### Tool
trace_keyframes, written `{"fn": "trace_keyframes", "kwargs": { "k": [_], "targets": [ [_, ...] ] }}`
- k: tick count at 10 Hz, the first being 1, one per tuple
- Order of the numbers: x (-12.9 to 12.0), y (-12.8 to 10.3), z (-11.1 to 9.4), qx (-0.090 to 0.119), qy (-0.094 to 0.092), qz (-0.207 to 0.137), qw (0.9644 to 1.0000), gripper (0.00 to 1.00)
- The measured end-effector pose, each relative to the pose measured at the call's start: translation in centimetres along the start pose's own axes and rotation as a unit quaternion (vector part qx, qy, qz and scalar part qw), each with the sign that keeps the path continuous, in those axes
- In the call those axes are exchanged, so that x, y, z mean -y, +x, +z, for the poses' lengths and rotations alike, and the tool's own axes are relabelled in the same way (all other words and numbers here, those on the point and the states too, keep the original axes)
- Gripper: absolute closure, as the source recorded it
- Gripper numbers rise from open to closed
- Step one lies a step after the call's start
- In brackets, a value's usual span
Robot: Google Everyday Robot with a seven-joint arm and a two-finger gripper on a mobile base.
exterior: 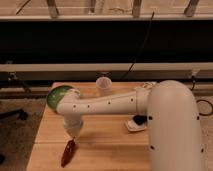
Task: Drag the pepper across the table
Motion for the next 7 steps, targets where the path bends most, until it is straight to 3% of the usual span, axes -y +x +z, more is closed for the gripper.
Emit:
{"fn": "trace_keyframes", "kwargs": {
  "k": [2,5,6,7],
  "targets": [
    [-1.0,0.5,0.1,-0.001,0.000,-0.002,1.0000,1.00],
    [-1.1,0.5,0.2,0.001,0.001,-0.002,1.0000,0.80],
    [-1.5,0.6,0.2,0.002,0.002,-0.001,1.0000,0.79],
    [-2.3,0.8,0.1,0.002,0.003,0.000,1.0000,0.85]
  ]
}}
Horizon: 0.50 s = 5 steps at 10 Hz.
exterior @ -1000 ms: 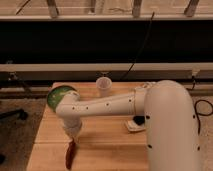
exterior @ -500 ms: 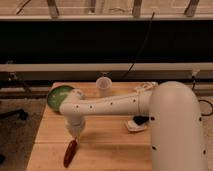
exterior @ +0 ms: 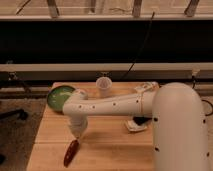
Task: Drag the pepper across the table
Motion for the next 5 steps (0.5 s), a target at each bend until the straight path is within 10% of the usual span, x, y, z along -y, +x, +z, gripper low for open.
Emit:
{"fn": "trace_keyframes", "kwargs": {
  "k": [5],
  "targets": [
    [-1.27,0.46,0.10,0.002,0.006,0.006,1.0000,0.96]
  ]
}}
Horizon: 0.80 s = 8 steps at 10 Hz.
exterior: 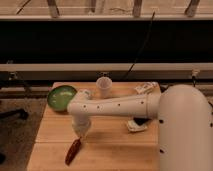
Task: Drag the pepper across the table
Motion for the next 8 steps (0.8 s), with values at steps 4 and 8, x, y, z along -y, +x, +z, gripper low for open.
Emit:
{"fn": "trace_keyframes", "kwargs": {
  "k": [4,8],
  "targets": [
    [-0.37,-0.15,0.20,0.002,0.006,0.000,1.0000,0.96],
    [-0.99,0.24,0.11,0.002,0.012,0.005,0.9999,0.96]
  ]
}}
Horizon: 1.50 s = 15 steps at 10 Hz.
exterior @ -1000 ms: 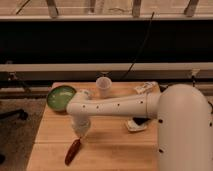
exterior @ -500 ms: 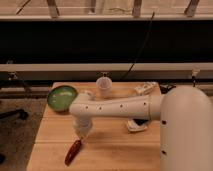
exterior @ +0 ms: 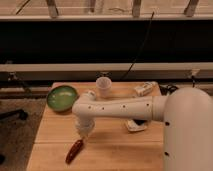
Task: Drag the pepper across the table
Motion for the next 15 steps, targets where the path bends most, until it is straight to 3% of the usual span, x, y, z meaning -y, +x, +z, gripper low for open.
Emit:
{"fn": "trace_keyframes", "kwargs": {
  "k": [15],
  "targets": [
    [-2.9,1.9,-0.7,0.001,0.024,0.024,0.9994,0.96]
  ]
}}
